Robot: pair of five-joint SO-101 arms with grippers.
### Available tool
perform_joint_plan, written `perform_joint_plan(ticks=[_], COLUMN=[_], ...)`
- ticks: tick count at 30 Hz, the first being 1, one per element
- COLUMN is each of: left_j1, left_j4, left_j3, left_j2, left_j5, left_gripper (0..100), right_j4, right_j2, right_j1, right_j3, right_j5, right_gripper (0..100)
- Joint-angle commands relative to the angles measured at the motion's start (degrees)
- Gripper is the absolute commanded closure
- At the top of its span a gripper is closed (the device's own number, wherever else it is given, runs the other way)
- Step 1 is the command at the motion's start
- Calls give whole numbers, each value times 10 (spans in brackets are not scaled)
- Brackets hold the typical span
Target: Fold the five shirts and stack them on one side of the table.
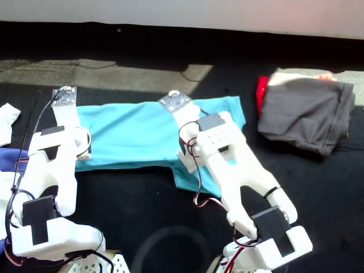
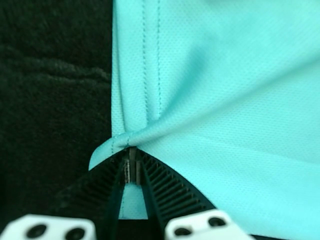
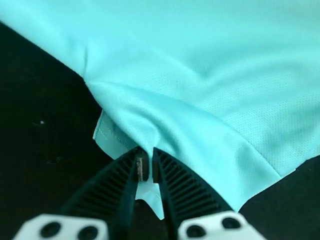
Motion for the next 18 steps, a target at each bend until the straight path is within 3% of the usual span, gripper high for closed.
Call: perform_joint_plan(ticks=[1, 7, 10, 15, 18], left_j1=[9, 9, 9, 9, 9], left_j4=[-6, -6, -6, -6, -6], left_j3=[1, 1, 1, 1, 1], left_j2=[-9, -9, -9, -8, -8], left_j5=[2, 2, 2, 2, 2], left_gripper=[991, 991, 991, 991, 991], right_j4=[37, 81, 80, 84, 85], right_j2=[-29, -29, -23, -27, -29], right_j1=[-15, -96, -98, -85, -72], right_j3=[-27, -25, -22, -24, -28], right_j5=[8, 20, 43, 42, 44], right_gripper=[991, 986, 979, 841, 815])
